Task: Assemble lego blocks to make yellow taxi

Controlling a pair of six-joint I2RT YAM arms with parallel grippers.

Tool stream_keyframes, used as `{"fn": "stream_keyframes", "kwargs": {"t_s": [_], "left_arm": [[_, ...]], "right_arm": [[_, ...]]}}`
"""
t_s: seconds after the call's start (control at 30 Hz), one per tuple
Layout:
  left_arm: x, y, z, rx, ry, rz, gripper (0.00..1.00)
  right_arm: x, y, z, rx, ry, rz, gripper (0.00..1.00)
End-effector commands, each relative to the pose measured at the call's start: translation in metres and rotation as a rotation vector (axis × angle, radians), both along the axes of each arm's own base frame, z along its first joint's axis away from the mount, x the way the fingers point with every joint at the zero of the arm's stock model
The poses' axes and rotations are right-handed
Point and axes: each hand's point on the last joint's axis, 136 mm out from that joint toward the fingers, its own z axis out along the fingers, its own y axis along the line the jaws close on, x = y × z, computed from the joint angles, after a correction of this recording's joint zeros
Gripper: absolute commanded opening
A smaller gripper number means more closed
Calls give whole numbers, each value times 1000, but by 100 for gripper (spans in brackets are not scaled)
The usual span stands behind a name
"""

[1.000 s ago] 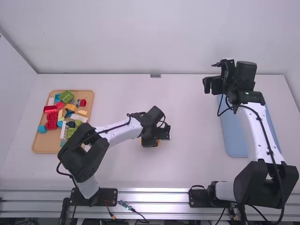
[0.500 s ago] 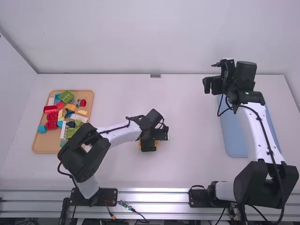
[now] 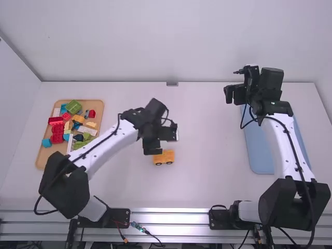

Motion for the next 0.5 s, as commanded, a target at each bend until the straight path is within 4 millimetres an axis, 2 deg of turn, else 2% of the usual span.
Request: {"fn": "stream_keyframes", "kwargs": {"t_s": [0.0, 0.03, 0.07, 0.13, 0.17, 0.23, 0.27, 0.3, 0.33, 0.37, 0.4, 0.43, 0.47], "left_arm": [[26, 37, 20, -4, -64, 131, 99], [42, 61, 26, -8, -97, 238, 99], [45, 67, 27, -6, -104, 261, 99], [72, 116, 34, -23, -162, 445, 99], [79, 133, 37, -34, -181, 496, 99], [88, 153, 40, -59, -203, 568, 99], [99, 173, 45, -91, -237, 658, 99], [117, 210, 53, -165, -303, 841, 99], [127, 236, 59, -251, -336, 984, 99], [128, 240, 60, -263, -340, 1000, 99], [129, 252, 61, -302, -343, 1057, 99], [127, 273, 59, -375, -322, 1150, 99], [126, 283, 56, -411, -304, 1208, 99]], "right_arm": [[1, 4, 19, 1, -43, 11, 99], [0, 5, 19, 0, -43, 16, 99], [0, 6, 19, -1, -43, 17, 99], [0, 6, 19, -1, -43, 17, 99], [0, 6, 19, -1, -43, 17, 99], [0, 6, 19, -1, -43, 17, 99], [0, 6, 19, -1, -43, 17, 99], [0, 6, 19, 0, -43, 17, 99], [0, 6, 19, 0, -42, 17, 99], [0, 6, 19, 0, -42, 17, 99], [0, 6, 19, -1, -42, 17, 99], [0, 6, 19, 0, -42, 17, 99], [0, 6, 19, 3, -42, 15, 99]]}}
